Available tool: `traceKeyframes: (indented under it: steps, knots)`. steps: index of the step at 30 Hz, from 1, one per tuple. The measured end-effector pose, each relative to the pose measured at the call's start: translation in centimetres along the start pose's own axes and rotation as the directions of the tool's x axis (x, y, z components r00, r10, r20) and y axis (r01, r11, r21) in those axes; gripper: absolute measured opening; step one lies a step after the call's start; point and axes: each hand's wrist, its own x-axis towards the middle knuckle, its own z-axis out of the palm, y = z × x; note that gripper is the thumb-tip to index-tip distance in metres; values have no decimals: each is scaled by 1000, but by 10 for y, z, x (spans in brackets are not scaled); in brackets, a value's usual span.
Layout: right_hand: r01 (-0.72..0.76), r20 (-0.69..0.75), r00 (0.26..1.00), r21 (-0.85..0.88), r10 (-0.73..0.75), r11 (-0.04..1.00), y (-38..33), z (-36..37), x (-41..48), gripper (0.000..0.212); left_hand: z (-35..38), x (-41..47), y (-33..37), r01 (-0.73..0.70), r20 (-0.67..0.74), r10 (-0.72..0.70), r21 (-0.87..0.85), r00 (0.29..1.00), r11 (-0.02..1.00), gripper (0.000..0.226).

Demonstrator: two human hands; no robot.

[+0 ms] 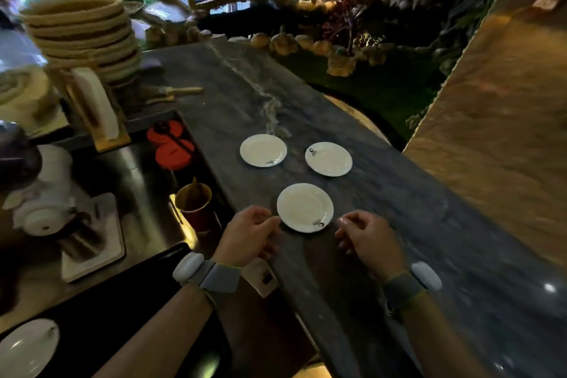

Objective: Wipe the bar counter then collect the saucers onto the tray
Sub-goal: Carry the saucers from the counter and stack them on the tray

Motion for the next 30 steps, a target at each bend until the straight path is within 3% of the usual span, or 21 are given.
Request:
traceKeyframes:
  steps: [5,9,14,30]
  knots:
    - [-34,17,999,-4,34,999,6,1,34,11,9,21,7,119,19,-119,-61,993,991,28]
    - [-44,69,996,-58,48,997,3,8,49,12,13,35,7,122,1,-122,-56,992,991,12]
    - [-62,80,994,-89,69,994,4,8,57,16,15,45,5,161,-19,-162,-11,987,987,15]
    - [-80,120,989,-21,82,997,-6,18,47,15,4,31,0,91,-4,-92,-94,996,991,12]
